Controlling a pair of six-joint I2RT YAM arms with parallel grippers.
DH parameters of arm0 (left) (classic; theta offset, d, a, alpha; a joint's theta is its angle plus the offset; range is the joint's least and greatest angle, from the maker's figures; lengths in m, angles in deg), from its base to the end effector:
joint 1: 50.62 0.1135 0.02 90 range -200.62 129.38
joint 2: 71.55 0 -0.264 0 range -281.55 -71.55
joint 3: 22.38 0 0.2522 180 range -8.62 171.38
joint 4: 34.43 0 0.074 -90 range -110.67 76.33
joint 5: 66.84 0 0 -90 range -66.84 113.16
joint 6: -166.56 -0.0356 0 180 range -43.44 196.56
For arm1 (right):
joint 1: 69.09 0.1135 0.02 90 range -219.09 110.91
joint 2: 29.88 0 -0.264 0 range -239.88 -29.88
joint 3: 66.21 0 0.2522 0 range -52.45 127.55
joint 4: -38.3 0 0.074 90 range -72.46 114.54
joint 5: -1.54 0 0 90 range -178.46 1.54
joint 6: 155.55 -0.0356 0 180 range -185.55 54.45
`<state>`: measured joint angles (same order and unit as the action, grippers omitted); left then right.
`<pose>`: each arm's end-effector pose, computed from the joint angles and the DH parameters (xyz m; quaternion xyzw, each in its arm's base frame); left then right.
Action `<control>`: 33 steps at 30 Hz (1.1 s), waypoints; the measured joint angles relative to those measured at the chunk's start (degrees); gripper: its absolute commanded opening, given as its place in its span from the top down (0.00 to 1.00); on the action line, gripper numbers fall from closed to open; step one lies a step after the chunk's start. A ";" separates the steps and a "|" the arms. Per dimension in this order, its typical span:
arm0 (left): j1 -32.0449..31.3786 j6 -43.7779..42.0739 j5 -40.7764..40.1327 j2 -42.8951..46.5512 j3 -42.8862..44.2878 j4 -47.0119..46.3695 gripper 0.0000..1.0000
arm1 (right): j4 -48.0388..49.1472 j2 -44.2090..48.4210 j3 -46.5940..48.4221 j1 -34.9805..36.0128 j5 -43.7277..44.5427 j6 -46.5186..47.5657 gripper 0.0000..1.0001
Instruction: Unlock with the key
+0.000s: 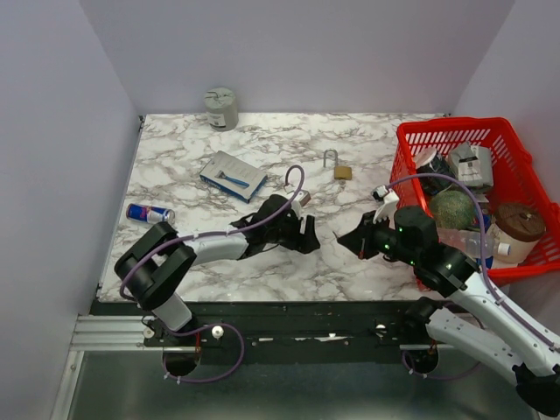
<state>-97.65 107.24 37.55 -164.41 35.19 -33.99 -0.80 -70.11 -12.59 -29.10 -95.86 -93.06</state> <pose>0.2165 -0.2454 0.1681 0.1821 0.8658 -0.3707 0.2825 0.1214 0.1078 0.2950 -0.1260 0.8362 0.3404 0.4111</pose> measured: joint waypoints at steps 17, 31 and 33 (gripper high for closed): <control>-0.09 -8.70 -10.36 -1.88 15.43 25.88 0.17 | 0.44 0.00 -0.33 0.02 -0.87 -1.01 0.99; -0.09 -11.80 -16.48 -11.43 29.97 46.29 0.21 | 0.44 1.57 -0.87 0.00 -0.98 -0.98 0.99; -0.07 -13.07 -16.48 -12.22 29.97 48.19 0.21 | 0.44 2.10 -1.09 0.00 -0.98 -1.01 0.99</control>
<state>-97.71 94.17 21.07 -176.62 65.16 14.20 -0.37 -68.01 -13.68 -29.10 -96.85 -94.06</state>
